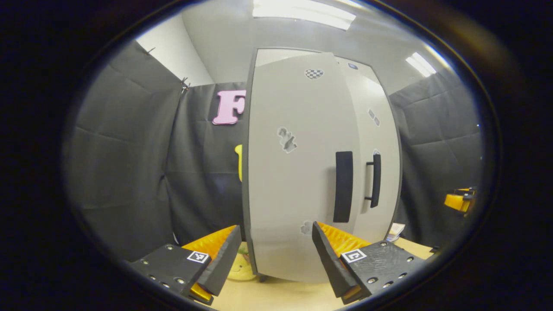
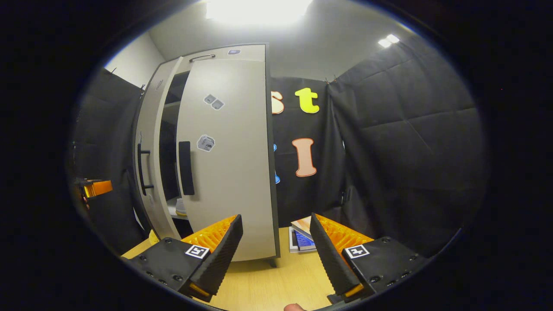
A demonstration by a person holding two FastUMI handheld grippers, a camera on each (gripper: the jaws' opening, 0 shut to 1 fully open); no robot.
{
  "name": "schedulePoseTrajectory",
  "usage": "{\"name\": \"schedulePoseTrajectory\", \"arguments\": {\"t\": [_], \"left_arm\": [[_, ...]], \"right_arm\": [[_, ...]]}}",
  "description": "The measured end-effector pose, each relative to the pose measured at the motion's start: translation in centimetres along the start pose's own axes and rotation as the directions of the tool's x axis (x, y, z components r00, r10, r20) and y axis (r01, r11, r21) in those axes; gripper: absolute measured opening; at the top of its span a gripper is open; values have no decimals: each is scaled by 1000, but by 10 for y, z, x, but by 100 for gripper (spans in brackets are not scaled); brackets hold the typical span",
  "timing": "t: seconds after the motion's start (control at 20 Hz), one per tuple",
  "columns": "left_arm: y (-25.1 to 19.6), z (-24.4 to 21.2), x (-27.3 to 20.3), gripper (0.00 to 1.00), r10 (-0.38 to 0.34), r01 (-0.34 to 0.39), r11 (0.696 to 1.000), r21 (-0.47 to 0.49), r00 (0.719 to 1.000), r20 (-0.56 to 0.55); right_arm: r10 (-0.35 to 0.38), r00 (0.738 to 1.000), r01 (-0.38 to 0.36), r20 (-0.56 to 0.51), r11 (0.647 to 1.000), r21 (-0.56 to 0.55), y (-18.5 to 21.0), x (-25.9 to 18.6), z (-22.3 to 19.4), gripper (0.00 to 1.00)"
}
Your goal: Grab one shoe with the right hand and put it into the shoe cabinet, grab the other shoe with the left hand and put it into the shoe cabinet; then close the right door with the right hand and the left door with the left hand.
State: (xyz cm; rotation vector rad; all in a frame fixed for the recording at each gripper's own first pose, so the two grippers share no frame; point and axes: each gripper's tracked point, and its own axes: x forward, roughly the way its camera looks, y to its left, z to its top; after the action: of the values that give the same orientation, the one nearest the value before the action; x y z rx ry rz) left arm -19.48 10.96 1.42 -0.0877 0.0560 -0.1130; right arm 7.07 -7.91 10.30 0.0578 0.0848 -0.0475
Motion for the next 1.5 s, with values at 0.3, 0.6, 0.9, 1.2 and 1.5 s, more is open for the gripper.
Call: {"name": "schedulePoseTrajectory", "arguments": {"t": [0.3,0.6,0.9,1.2,1.5], "left_arm": [[35,8,-60,95,61,-62,998,29,998,16],[61,-1,-104,94,127,-127,991,46,992,-3],[79,-18,-132,95,183,-181,982,55,983,-31],[89,-21,-143,94,213,-211,976,53,976,-41],[86,-17,-144,93,213,-211,975,69,976,-32]], "right_arm": [[33,999,-33,16,999,-33,0,-20,3,96],[71,997,-69,26,995,-66,-3,-42,1,96],[88,996,-85,31,993,-87,-10,-56,0,96],[85,995,-80,52,993,-87,-17,-60,5,98],[70,996,-67,45,995,-76,-27,-63,2,96]]}}
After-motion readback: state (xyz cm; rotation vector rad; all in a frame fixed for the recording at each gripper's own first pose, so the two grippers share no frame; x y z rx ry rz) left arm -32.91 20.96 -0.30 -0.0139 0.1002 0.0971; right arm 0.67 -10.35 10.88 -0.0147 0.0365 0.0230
